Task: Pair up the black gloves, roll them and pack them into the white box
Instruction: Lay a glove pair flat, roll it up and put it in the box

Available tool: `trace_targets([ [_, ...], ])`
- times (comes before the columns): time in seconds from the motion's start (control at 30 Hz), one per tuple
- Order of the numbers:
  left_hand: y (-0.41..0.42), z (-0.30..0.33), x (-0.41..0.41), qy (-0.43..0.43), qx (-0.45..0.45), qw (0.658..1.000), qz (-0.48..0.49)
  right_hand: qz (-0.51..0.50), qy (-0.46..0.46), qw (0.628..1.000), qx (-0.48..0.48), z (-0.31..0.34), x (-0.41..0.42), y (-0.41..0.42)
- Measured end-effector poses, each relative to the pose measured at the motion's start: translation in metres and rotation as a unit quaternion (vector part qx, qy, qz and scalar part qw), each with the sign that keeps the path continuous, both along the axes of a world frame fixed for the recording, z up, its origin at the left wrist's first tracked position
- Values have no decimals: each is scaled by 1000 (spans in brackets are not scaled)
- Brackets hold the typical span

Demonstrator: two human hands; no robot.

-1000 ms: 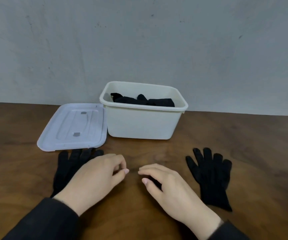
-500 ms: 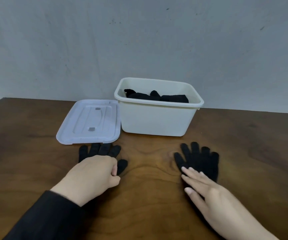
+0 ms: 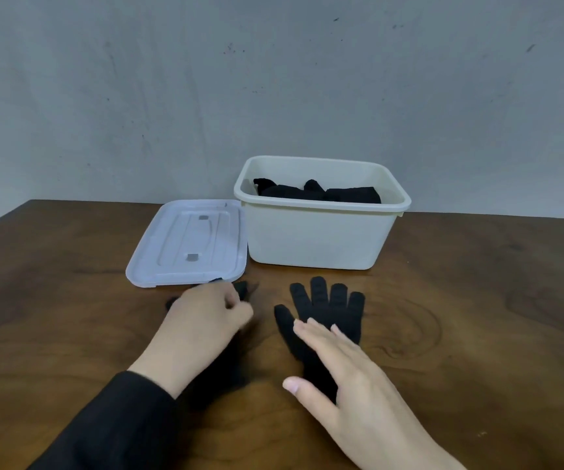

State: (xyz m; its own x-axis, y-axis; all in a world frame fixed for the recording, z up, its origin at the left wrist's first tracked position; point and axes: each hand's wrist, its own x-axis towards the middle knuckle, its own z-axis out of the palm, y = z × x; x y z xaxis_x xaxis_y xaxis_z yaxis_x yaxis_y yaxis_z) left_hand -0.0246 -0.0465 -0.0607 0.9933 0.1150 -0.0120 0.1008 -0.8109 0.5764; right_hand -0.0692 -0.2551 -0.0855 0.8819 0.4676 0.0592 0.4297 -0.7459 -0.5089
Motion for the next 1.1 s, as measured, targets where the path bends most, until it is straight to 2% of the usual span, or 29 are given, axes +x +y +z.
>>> trace_targets([
  [0.03, -2, 4, 0, -22, -121, 992, 29, 3, -6, 1000, 17, 3, -2, 0],
  [0.07, -5, 10, 0, -32, -247, 967, 48, 5, -9, 999, 37, 5, -3, 0],
  [0.1, -11, 14, -1, -32, -357, 932, 51, 1, -11, 998, 59, 6, -4, 1],
  [0.17, -25, 23, -1, -20, -502, 864, 14, -26, -45, 993, 104, 7, -5, 4],
  [0.27, -46, 26, -1, -6, -602, 797, -51, -78, -163, 961, 211, 8, 3, 2],
  [0.37, -49, 20, 6, -18, -637, 769, -48, -106, -205, 938, 259, 31, 19, -4],
  [0.43, -40, 12, 10, -56, -605, 794, -13, -131, -173, 944, 248, 59, 33, -12],
  [0.5, -29, 3, 12, -98, -507, 856, 30, -147, -95, 956, 235, 89, 46, -21],
  [0.57, -23, -7, 15, -106, -423, 897, 74, -133, -27, 969, 208, 112, 60, -29],
  [0.67, -20, -14, 20, -94, -399, 905, 109, -115, 6, 981, 156, 128, 78, -29],
  [0.77, -17, -17, 22, -99, -370, 918, 102, -132, -82, 975, 157, 132, 85, -26],
  [0.87, -15, -19, 23, -103, -284, 952, 39, -130, -138, 963, 191, 118, 72, -25],
  [0.97, -14, -20, 18, -71, -94, 989, -95, -88, -156, 972, 150, 66, 43, -23],
  [1.03, -16, -25, 17, -36, 35, 981, -190, -48, -138, 986, 82, 17, 26, -25],
  [1.1, -20, -27, 16, 2, 128, 965, -228, -14, -125, 992, 16, -20, 12, -27],
])
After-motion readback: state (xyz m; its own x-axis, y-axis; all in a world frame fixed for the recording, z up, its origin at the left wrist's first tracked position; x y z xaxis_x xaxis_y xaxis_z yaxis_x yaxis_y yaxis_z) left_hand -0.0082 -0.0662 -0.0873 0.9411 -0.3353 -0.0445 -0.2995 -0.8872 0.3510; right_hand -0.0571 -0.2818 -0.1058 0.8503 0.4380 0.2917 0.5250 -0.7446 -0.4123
